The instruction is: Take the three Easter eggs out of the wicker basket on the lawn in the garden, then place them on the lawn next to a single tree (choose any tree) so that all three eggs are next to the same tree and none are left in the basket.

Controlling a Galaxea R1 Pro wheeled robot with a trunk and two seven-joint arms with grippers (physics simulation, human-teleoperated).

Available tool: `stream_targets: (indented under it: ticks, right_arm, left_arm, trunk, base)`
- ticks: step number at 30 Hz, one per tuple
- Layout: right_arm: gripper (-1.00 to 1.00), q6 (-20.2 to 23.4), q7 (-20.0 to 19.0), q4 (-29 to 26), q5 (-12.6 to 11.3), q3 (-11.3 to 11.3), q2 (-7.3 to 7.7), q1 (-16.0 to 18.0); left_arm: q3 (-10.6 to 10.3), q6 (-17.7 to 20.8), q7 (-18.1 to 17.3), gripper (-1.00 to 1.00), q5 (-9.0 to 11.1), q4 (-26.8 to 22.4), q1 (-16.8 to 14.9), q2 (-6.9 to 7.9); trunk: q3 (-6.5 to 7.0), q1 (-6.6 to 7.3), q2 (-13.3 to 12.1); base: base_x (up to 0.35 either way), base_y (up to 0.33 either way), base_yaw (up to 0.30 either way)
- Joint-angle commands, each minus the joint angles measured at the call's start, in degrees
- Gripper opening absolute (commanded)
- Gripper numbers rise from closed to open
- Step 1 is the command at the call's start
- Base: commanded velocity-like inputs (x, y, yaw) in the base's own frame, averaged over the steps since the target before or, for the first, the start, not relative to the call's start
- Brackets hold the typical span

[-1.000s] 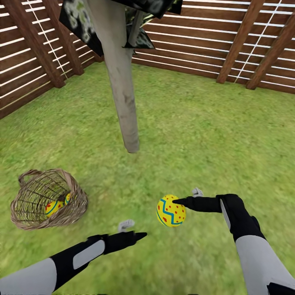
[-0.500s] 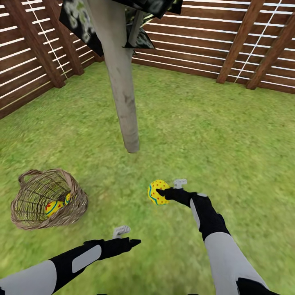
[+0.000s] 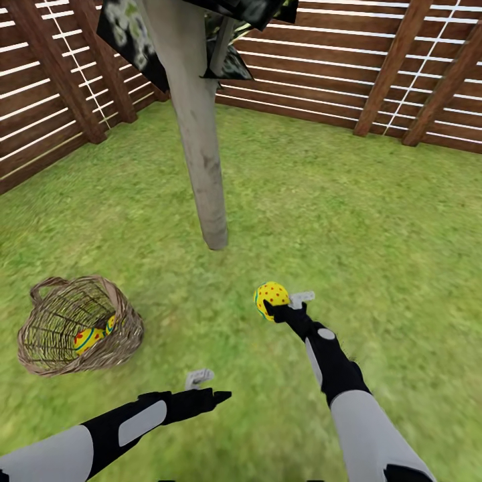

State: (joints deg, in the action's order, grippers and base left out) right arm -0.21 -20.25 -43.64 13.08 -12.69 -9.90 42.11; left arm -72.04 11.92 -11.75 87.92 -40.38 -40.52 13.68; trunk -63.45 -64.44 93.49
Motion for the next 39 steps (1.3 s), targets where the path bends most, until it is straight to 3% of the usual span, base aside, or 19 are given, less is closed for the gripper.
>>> stream_targets:
  ticks: [1,5,11,17,25,29,35,39]
  right_arm:
    - [-1.00,-0.3,-0.4,0.0,0.5,0.2,-0.10,-0.2]
    - [-1.00,-0.4,0.3,0.3,0.5,1.2,-0.10,-0.5]
    - [-1.00,0.1,0.4,0.0,0.6,1.2,-0.10,-0.5]
    - [-1.00,0.1,2.8,0.3,0.6,1.2,-0.10,-0.5]
    - [-1.00,0.1,3.1,0.3,0.8,1.2,-0.10,-0.5]
    - [-1.00,0.0,3.2,0.2,0.7,1.3,-0.10,-0.5]
    - [-1.00,0.0,4.3,0.2,0.6,1.6,-0.10,-0.5]
    - [-1.00,0.0,5.2,0.3,0.5,3.5,-0.10,-0.5]
  left_arm:
    - [-0.3,0.0,-0.1,1.00,0.6,0.0,-0.1,0.08]
    - [-0.4,-0.1,0.0,1.00,0.7,0.0,-0.1,0.06]
    - [-2.3,-0.2,0.0,1.00,0.7,0.0,-0.1,0.03]
    - [-2.3,-0.2,0.0,1.00,0.6,0.0,-0.1,-1.13]
    - [-2.3,-0.2,0.0,1.00,1.0,-0.6,-0.1,-1.35]
    - [-2.3,-0.2,0.0,1.00,0.9,-0.6,-0.1,-2.41]
    - [-2.3,-0.1,0.0,1.00,0.9,-0.6,-0.1,-2.60]
    - [-2.3,-0.2,0.0,1.00,0.9,-0.6,-0.1,-2.60]
  trunk:
    - [-0.03,0.00,0.0]
    - [-0.03,0.00,0.0]
    - [-0.04,0.00,0.0]
    - [-0.24,0.00,0.0]
    - [-0.53,0.00,0.0]
    - [-0.67,0.00,0.0]
    - [-1.97,-1.32,2.4]
    - [-2.85,-2.19,4.0]
  base:
    - [0.000,0.000,0.000]
    - [0.084,0.000,0.000]
    - [0.318,0.000,0.024]
    - [0.129,-0.016,0.235]
    - [0.001,0.000,0.260]
    - [0.000,0.000,0.259]
    - [0.000,0.000,0.259]
    - [0.000,0.000,0.214]
